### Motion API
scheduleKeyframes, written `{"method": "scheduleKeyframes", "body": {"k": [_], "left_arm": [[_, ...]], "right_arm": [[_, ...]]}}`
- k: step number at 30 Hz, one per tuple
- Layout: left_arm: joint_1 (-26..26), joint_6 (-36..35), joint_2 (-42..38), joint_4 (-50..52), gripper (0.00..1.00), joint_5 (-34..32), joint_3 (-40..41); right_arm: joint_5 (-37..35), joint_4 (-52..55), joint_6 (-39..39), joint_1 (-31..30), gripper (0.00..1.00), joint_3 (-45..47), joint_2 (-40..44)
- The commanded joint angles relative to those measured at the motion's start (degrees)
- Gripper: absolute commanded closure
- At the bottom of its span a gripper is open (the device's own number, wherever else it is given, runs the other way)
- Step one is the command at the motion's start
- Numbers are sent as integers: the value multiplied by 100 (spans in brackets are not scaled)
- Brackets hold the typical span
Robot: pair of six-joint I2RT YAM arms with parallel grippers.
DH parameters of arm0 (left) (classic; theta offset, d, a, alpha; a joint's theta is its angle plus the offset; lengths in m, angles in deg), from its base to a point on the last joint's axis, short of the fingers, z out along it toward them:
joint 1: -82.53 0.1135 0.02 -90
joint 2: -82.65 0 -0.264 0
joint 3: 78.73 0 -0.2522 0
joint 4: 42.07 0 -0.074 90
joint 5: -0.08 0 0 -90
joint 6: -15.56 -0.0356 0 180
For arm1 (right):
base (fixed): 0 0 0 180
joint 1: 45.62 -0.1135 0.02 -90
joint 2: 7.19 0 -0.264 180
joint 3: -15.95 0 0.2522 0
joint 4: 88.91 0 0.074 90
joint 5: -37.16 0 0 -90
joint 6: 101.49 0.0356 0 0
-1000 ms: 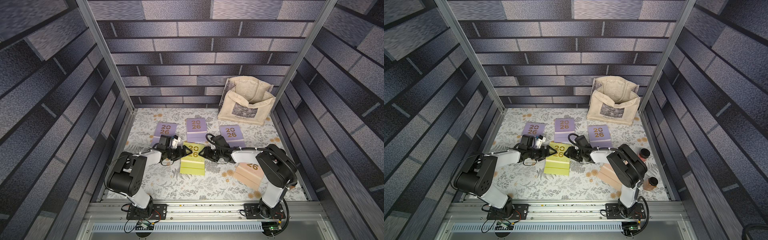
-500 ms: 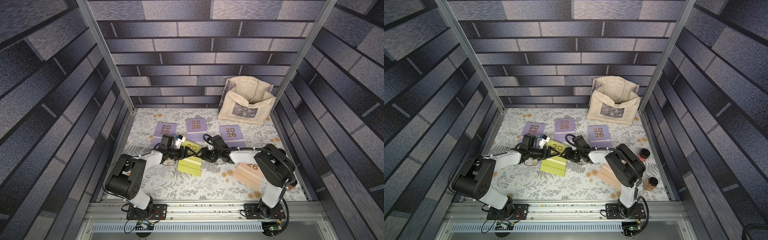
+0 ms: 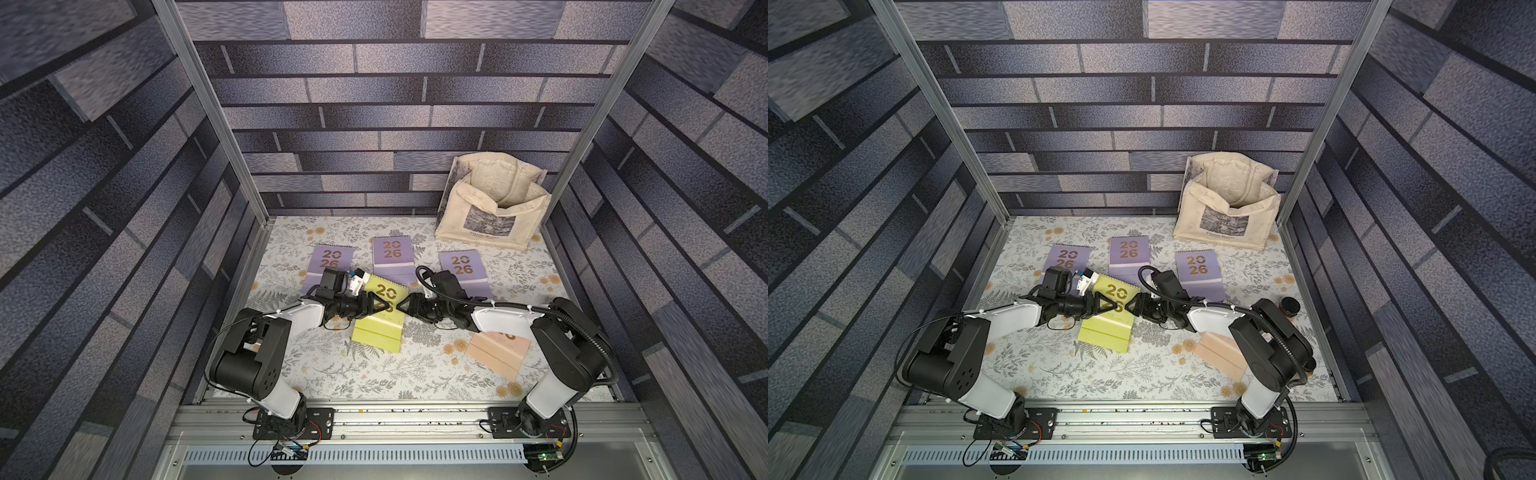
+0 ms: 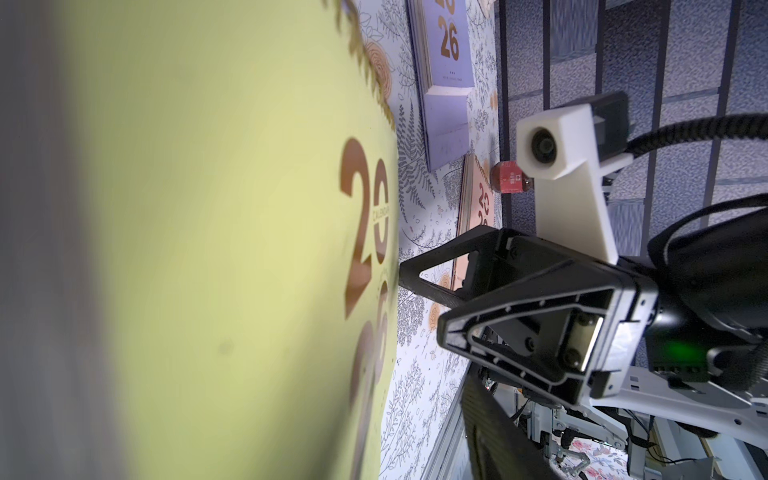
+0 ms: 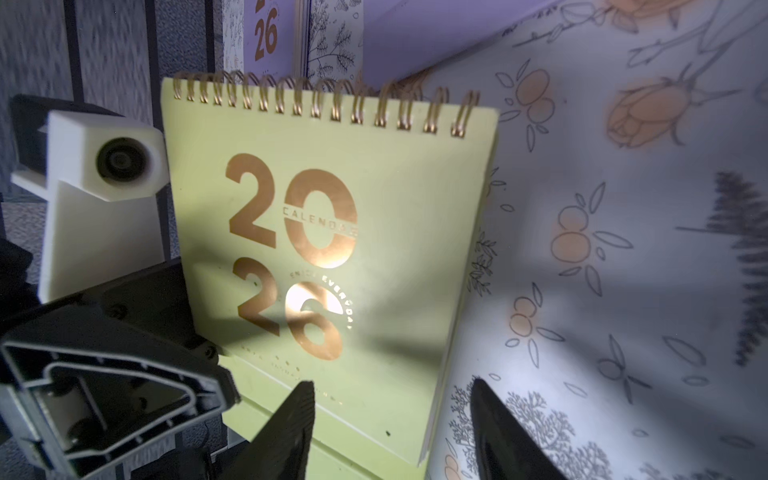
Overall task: Stack the calendars
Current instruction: Pick up the calendar at the center of the board.
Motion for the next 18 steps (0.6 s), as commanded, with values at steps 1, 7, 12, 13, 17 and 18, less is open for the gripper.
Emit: {"method": "scheduleKeyframes", "body": {"k": [1, 7, 12, 13, 17, 18], "left_arm": [[45, 129, -237, -271, 45, 347, -250], [70, 260, -241, -399, 42, 525, -332], [70, 369, -270, -515, 41, 677, -373], [68, 378, -282, -515, 40, 703, -404], [71, 412, -369, -536, 40, 789, -460], [71, 437, -382, -558, 40, 813, -453]], "right_arm": [[18, -208, 88, 105, 36, 226, 251], [422, -1086, 213, 164, 32, 544, 311], [620, -1580, 326, 185, 33, 558, 151], [616, -1668, 368, 201, 33, 570, 129], [706, -2043, 517, 278, 36, 660, -8], [733, -2146, 556, 275, 37, 667, -46]]}}
